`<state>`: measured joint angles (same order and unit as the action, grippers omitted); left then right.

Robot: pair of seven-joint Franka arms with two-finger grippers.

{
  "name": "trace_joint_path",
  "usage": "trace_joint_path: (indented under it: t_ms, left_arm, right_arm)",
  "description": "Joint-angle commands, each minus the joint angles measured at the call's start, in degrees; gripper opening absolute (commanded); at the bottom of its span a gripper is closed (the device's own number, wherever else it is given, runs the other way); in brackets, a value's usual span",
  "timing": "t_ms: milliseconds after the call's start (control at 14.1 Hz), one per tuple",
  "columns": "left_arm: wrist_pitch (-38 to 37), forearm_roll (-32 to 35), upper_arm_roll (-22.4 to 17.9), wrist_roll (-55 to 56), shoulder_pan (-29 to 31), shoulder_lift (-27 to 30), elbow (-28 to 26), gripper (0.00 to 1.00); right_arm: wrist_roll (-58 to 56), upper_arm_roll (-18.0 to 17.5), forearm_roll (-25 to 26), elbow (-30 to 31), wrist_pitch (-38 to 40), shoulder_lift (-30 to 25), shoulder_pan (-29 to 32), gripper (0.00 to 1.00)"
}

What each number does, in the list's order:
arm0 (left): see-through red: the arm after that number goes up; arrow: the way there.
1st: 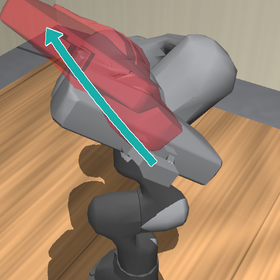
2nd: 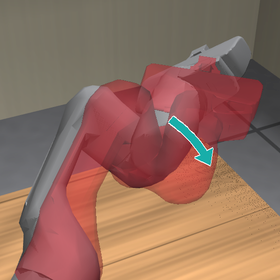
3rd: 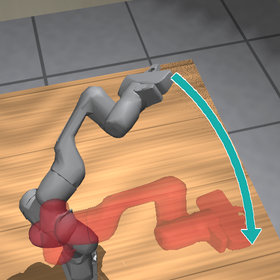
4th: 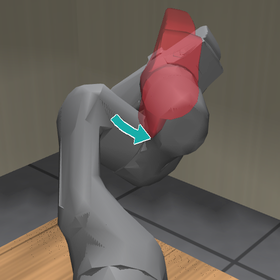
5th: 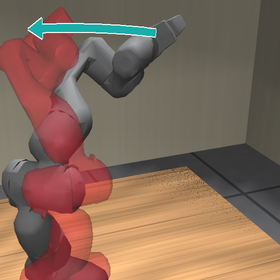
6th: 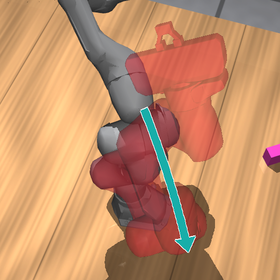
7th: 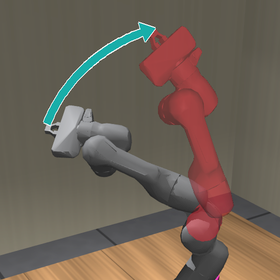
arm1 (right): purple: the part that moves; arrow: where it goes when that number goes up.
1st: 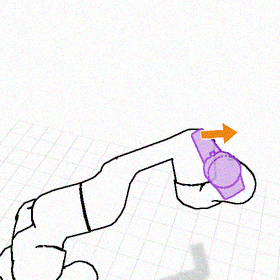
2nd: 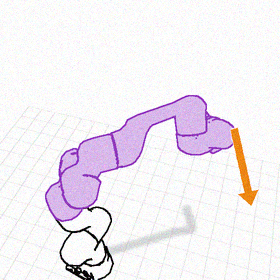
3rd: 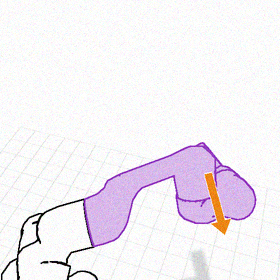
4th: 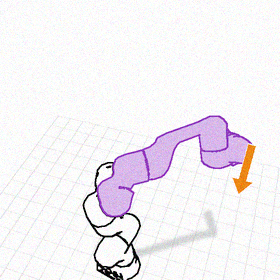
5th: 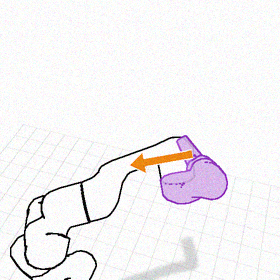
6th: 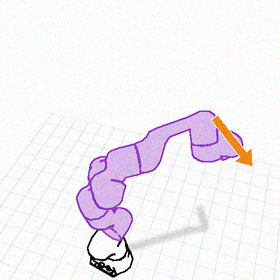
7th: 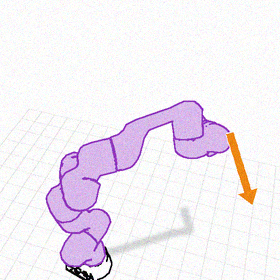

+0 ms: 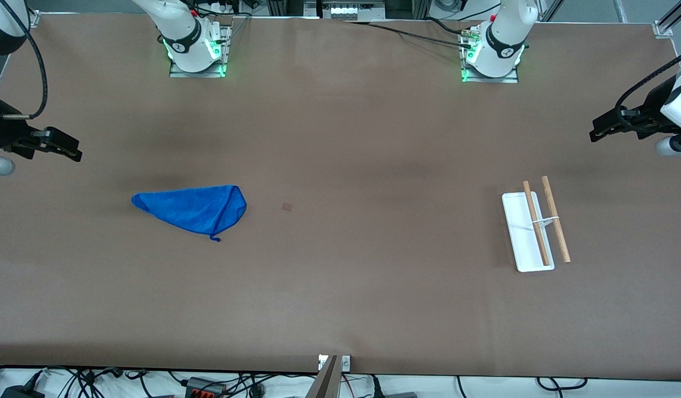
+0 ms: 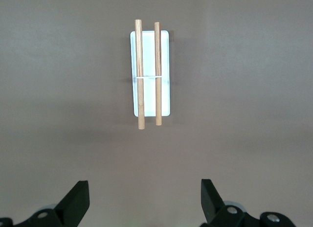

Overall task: Pass towel and hang on rack
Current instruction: 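Move the right gripper toward the blue towel, then lower the right gripper over the blue towel's corner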

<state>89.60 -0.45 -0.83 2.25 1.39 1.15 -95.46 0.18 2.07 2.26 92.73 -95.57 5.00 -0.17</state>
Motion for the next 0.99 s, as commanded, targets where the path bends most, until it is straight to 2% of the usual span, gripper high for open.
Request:
trace_joint_path:
  t_ms: [0,354,638,921]
  left_arm:
    - [-0.30,-1.05,-0.22,0.48,0.10,1.40,-1.13,1.00]
    - [-2.06,-0.96,-0.13,0.56,0.63,0.25,-0.16,1.00]
    - [-2.41,-0.96,-0.05,0.48,0.54,0.08,-0.07,1.00]
    - [-2.76,-0.96,0.13,0.48,0.54,-0.01,-0.07,1.00]
  right_arm:
    - [-0.80,-0.40,-0.42,-0.18,0.04,2.99,-0.09,1.00]
    - [-0.88,-0.58,-0.86,-0.35,-1.36,10.37,-4.05,1.00]
    - [-0.54,-0.58,-0.95,-0.44,-11.10,18.81,-9.48,1.00]
    - [-0.97,-0.67,-1.03,-0.44,-19.02,25.66,-11.43,1.00]
